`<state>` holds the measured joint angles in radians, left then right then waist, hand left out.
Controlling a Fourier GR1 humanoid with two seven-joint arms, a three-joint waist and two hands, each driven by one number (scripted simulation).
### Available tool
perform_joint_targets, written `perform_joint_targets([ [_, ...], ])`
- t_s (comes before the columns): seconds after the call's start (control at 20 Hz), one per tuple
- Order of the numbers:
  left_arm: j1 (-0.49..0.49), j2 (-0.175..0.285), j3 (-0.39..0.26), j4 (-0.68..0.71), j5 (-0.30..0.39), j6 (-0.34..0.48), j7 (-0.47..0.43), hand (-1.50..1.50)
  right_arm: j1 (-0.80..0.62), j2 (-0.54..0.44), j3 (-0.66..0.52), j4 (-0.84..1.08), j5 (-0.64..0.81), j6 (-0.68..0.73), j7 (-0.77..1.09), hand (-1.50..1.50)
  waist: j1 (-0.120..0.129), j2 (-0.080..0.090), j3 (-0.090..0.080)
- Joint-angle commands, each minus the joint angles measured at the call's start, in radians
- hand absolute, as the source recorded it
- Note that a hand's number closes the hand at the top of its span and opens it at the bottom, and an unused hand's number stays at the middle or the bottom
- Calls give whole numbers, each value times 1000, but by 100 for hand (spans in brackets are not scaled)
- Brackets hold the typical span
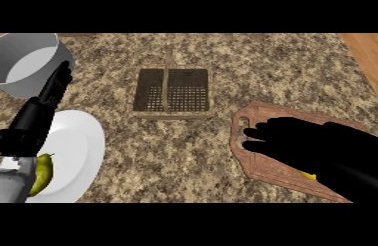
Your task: Pick the lemon from the cutting board and place it in the basket
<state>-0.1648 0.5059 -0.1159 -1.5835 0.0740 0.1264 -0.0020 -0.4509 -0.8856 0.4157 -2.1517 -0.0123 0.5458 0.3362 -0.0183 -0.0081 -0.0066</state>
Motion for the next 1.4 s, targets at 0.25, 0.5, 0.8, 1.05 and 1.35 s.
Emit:
perform_joint_targets([
  [0.25,-44,-25,13,81,-9,-32,-51,0,-190,-198,-31,59,-221,407,109,-150,19,9,4],
  [0.5,-47,-15,33,2,-4,-58,17,0,-201,-135,-6,144,-149,482,146,-150,27,8,6],
  [0.8,-89,-65,41,128,-53,-70,-48,0,-228,3,33,199,-42,533,150,-150,25,10,5],
  [1.05,-54,-81,54,74,-67,-66,-32,0,-58,-16,28,176,231,527,-80,-150,21,10,8],
  [1.35,-13,-97,56,-6,-80,-67,10,0,-34,52,159,248,441,485,-103,-150,28,8,7],
])
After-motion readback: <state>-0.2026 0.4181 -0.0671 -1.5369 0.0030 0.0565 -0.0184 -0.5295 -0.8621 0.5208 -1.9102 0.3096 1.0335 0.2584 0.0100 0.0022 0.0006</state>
